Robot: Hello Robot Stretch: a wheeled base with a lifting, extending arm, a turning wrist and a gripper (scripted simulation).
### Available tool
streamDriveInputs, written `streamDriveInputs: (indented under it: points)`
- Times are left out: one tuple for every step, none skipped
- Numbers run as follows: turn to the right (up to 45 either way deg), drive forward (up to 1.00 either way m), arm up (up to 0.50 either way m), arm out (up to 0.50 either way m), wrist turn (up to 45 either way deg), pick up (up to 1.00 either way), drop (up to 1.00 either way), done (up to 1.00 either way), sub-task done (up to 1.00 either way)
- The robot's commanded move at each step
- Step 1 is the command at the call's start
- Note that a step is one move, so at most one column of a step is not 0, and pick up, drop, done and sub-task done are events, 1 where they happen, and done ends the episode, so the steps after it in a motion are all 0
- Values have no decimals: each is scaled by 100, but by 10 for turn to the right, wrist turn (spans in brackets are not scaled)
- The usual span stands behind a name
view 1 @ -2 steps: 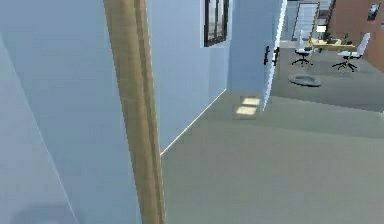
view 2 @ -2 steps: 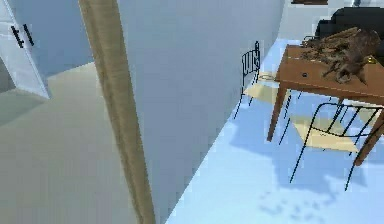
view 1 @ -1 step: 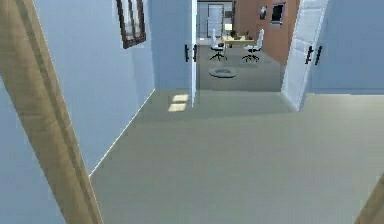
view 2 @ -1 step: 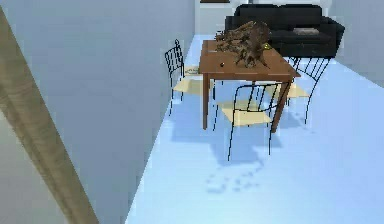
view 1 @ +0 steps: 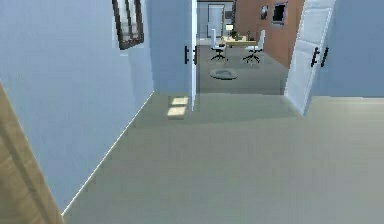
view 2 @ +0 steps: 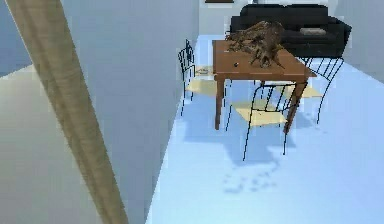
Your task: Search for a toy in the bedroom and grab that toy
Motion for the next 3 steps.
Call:
streamDriveInputs:
  points:
    - [180,0,0,0,0,0,0,0,0]
    - [0,100,0,0,0,0,0,0,0]
    - [30,0,0,0,0,0,0,0,0]
